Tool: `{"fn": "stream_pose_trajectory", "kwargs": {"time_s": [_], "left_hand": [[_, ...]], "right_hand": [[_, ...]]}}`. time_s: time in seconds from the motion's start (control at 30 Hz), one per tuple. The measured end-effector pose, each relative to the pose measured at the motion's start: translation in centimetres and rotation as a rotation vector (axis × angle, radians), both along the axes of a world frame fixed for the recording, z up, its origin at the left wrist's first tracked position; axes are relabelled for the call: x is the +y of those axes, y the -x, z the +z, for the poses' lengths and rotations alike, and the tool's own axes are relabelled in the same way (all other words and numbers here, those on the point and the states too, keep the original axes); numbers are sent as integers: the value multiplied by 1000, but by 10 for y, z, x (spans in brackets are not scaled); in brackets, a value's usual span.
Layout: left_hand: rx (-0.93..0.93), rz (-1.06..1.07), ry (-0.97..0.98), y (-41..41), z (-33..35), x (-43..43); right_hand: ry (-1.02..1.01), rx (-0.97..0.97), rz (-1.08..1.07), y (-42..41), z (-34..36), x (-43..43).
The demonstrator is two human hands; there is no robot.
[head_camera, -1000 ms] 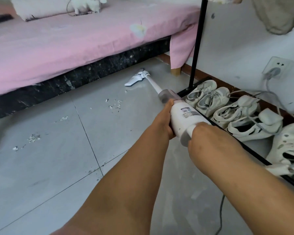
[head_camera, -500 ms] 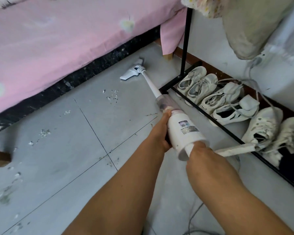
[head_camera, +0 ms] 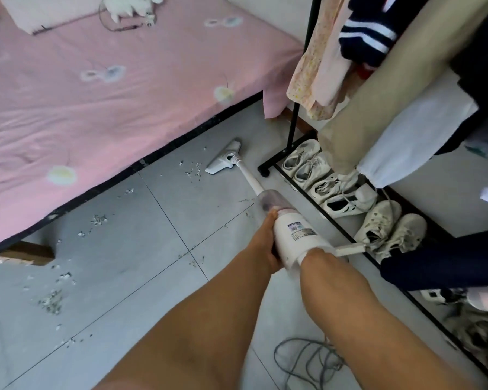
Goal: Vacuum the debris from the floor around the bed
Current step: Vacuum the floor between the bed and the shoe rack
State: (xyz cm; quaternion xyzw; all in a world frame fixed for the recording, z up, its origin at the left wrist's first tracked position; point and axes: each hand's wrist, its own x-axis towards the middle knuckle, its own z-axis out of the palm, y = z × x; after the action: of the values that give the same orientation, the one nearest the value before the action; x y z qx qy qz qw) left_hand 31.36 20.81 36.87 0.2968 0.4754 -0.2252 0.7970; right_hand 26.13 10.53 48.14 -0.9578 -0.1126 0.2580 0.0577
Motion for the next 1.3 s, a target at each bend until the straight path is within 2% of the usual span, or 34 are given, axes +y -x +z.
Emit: {"fn": "stream_pose_trajectory", "kwargs": {"time_s": [0.1,0.3,0.5,0.87,1.3], "left_hand": [[3,14,26,9,30,5],[77,-13,66,15,58,19],[68,-16,91,3,58,34],[-9,285,255,-35,51,76],[-69,373,267,-37,51,125]], "right_hand": [[89,21,24,-1,26,6],[73,-45,94,8,58,15],[102,-13,158,-8,73,30],[160,-55,313,-61,89,86],[159,-35,390,-71,96,138]]}}
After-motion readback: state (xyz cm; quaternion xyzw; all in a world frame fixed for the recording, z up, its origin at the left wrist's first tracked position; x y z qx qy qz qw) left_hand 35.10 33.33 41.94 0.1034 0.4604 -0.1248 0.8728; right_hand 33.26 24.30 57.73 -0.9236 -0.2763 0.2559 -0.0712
